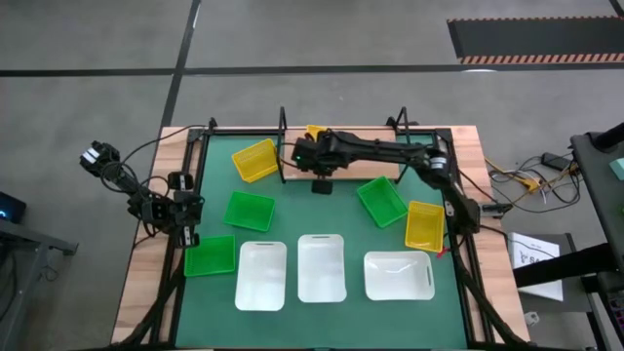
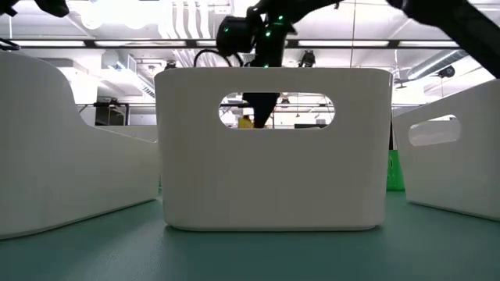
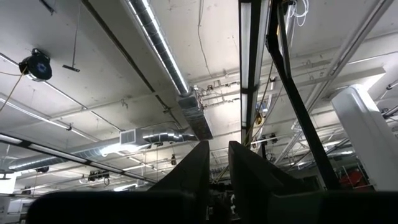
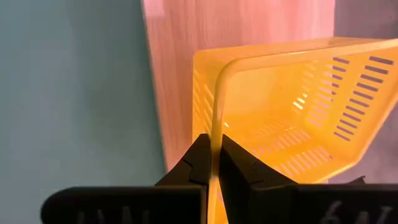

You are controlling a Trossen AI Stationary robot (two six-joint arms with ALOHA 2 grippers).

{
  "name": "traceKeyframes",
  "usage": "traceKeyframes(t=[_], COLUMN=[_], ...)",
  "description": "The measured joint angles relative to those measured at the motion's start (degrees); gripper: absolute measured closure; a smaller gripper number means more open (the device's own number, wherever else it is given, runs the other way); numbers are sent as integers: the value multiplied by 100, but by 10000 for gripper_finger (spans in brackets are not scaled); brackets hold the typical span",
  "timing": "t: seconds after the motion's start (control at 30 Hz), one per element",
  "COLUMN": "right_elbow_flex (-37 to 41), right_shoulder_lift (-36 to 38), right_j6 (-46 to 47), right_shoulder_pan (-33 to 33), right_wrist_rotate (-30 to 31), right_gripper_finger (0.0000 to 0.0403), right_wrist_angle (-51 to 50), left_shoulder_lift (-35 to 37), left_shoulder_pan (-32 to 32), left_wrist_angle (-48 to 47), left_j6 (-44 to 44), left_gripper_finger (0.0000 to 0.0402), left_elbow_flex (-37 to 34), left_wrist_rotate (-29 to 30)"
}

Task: Stack baskets on shelf by color
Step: Put the bottom left yellow bin on the shelf

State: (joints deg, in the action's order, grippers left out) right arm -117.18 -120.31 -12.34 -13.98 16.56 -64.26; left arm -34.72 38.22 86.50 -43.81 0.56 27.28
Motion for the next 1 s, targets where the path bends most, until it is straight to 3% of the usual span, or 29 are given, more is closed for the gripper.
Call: traceKeyframes(t=[0.27, 0.57, 0.7, 0.83, 1.0], right_elbow_flex=[-725, -1171, -1272, -1102, -628], right_shoulder_lift=[-537, -271, 69, 299, 322], right_j6=[80, 259, 240, 151, 61], right_shoulder_pan=[-7, -17, -116, -510, -1194], right_wrist_rotate=[42, 0, -37, -114, -1086], right_gripper_finger=[328, 270, 278, 313, 375], right_wrist_angle=[-98, -867, -1419, -1468, -1335], left_shoulder_lift=[-2, -2, -2, 0, -2], left_shoulder_pan=[0, 2, 1, 0, 0], left_wrist_angle=[0, 2, 0, -1, 0], left_j6=[4, 0, 0, 1, 2], left_gripper_finger=[357, 357, 357, 357, 357], left_elbow_flex=[0, 0, 0, 0, 0], left_wrist_rotate=[-2, 0, 0, 0, 0])
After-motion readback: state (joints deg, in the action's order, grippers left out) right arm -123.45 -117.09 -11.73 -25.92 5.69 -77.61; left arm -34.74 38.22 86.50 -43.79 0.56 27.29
